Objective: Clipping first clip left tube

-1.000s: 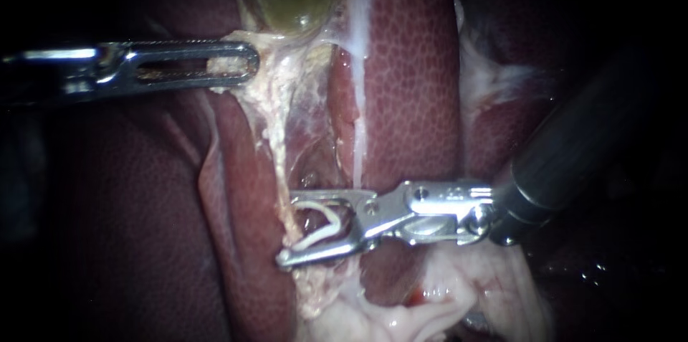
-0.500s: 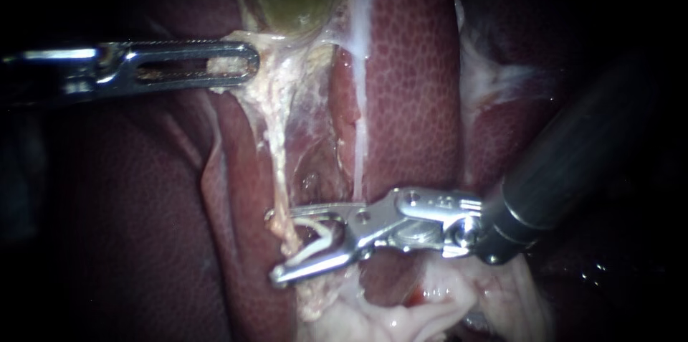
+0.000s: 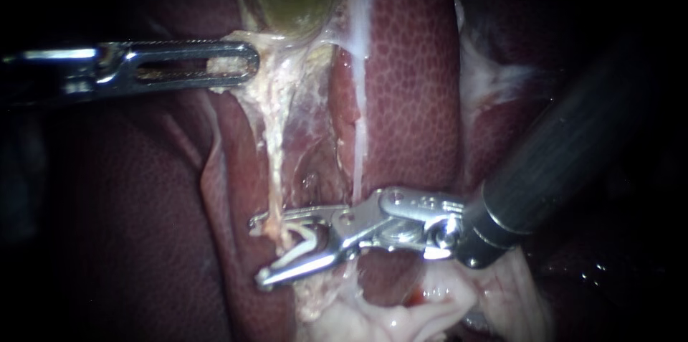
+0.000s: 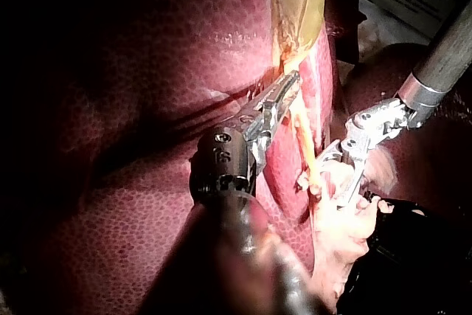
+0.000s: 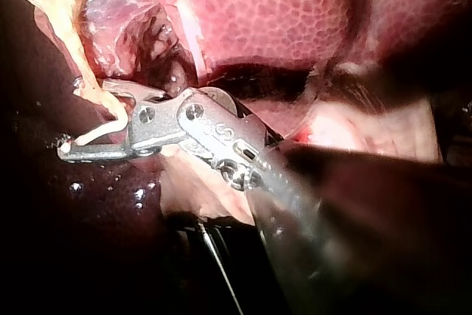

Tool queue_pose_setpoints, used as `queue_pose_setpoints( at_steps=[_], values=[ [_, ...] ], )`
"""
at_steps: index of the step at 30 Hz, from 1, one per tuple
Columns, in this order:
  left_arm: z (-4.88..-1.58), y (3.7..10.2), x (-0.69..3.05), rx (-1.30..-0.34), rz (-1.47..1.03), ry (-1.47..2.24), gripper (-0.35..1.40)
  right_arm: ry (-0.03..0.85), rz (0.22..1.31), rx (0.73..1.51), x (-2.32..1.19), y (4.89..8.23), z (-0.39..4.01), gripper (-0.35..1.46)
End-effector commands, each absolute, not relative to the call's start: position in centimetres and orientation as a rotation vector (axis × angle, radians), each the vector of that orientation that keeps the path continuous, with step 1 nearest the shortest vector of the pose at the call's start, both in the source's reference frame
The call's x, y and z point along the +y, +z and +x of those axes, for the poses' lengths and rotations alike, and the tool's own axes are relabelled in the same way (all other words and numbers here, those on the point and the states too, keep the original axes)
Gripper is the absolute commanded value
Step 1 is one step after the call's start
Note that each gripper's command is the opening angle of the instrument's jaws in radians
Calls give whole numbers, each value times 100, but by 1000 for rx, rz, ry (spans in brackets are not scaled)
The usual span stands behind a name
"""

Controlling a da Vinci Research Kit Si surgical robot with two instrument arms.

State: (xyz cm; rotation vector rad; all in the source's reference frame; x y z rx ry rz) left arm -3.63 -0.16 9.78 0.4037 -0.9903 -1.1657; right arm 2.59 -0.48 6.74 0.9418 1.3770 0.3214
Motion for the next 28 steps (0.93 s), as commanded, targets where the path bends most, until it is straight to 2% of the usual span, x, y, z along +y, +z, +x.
queue_pose_setpoints(
  at_steps=[1, 3, 4, 5, 6, 7, 28],
  values=[
    [-363, 978, -16, -990, 404, -1166, -35, 322, 940, 1377, -47, 674, 258, 53],
    [-363, 978, -16, -990, 404, -1166, -35, 320, 950, 1376, -47, 676, 257, 44],
    [-363, 978, -16, -990, 404, -1166, -35, 310, 988, 1372, -46, 676, 255, 25],
    [-363, 978, -16, -990, 404, -1166, -35, 311, 1030, 1362, -45, 675, 251, -3],
    [-363, 978, -16, -990, 404, -1166, -35, 316, 1021, 1360, -44, 675, 250, -24],
    [-363, 978, -17, -990, 404, -1166, -35, 323, 1012, 1360, -42, 674, 249, -35],
    [-363, 978, -16, -990, 404, -1165, -35, 331, 1014, 1358, -35, 682, 246, -35]
  ],
)
